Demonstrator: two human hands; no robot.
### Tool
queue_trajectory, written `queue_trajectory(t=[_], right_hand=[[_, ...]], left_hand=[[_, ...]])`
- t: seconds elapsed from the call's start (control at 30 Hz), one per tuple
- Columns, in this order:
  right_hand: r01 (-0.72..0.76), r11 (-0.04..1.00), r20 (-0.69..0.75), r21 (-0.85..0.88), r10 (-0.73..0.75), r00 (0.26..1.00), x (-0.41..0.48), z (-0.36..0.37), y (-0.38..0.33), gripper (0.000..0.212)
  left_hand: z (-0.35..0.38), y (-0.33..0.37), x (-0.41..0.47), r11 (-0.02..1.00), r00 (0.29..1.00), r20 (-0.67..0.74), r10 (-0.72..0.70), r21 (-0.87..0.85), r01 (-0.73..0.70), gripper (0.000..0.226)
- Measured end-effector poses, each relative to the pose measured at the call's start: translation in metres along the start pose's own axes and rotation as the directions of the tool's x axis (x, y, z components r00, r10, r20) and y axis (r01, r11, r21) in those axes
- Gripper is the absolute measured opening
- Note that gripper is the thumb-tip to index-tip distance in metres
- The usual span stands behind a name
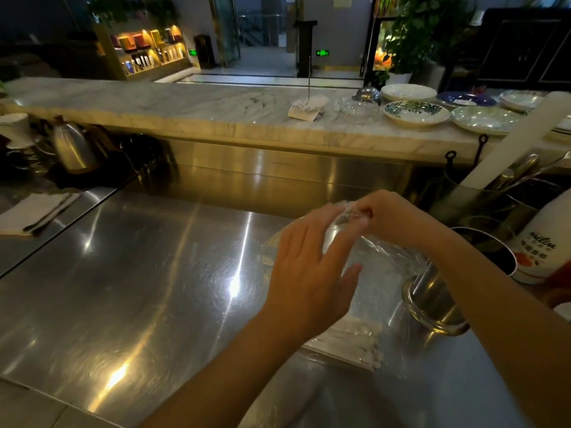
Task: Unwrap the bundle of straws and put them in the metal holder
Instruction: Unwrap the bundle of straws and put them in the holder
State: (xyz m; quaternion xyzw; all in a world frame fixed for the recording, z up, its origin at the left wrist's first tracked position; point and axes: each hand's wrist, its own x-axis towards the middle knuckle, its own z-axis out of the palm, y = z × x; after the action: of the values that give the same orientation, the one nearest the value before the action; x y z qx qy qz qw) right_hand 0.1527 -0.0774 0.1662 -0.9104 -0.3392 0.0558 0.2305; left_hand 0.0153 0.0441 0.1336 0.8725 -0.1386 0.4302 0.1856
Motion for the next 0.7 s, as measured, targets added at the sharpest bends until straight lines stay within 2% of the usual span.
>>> queue_trajectory(t=[0.1, 0.17, 0.23, 0.33, 0.4, 0.5, 0.6, 0.7], right_hand=[[-0.002, 0.993, -0.032, -0.119, -0.002, 0.999, 0.002, 0.0, -0.006, 0.035], [0.051, 0.993, -0.066, -0.109, -0.058, 0.996, -0.002, -0.002, -0.009, 0.026], [0.081, 0.996, -0.038, -0.041, -0.083, 0.996, -0.008, -0.008, -0.011, 0.014], [0.108, 0.994, -0.043, 0.008, -0.108, 0.993, -0.018, -0.024, -0.008, 0.025], [0.104, 0.995, -0.074, 0.007, -0.103, 0.992, -0.024, -0.033, -0.005, 0.021], [0.079, 0.995, -0.176, 0.055, -0.068, 0.982, -0.033, -0.047, 0.002, 0.022], [0.046, 0.976, -0.298, 0.213, 0.02, 0.954, -0.045, -0.056, 0.012, 0.039], [0.06, 0.829, -0.338, 0.556, 0.159, 0.928, -0.058, -0.051, 0.024, 0.053]], left_hand=[[-0.002, 0.001, 0.035, 0.993, 0.99, 0.137, 0.007, 0.113, -0.023, 0.071], [-0.002, -0.003, 0.052, 0.984, 0.965, 0.263, -0.018, 0.174, -0.029, 0.071], [-0.004, -0.007, 0.067, 0.974, 0.931, 0.363, -0.023, 0.219, -0.061, 0.053], [-0.011, -0.012, 0.085, 0.98, 0.921, 0.389, -0.027, 0.193, -0.053, 0.016], [-0.017, -0.015, 0.094, 0.989, 0.926, 0.375, -0.039, 0.147, -0.017, 0.008], [-0.022, -0.02, 0.104, 0.994, 0.923, 0.382, -0.054, 0.112, 0.011, 0.009], [-0.028, -0.024, 0.108, 0.996, 0.936, 0.342, -0.081, 0.062, 0.064, 0.011], [-0.032, -0.029, 0.109, 0.994, 0.949, 0.296, -0.105, 0.02, 0.104, 0.01]])
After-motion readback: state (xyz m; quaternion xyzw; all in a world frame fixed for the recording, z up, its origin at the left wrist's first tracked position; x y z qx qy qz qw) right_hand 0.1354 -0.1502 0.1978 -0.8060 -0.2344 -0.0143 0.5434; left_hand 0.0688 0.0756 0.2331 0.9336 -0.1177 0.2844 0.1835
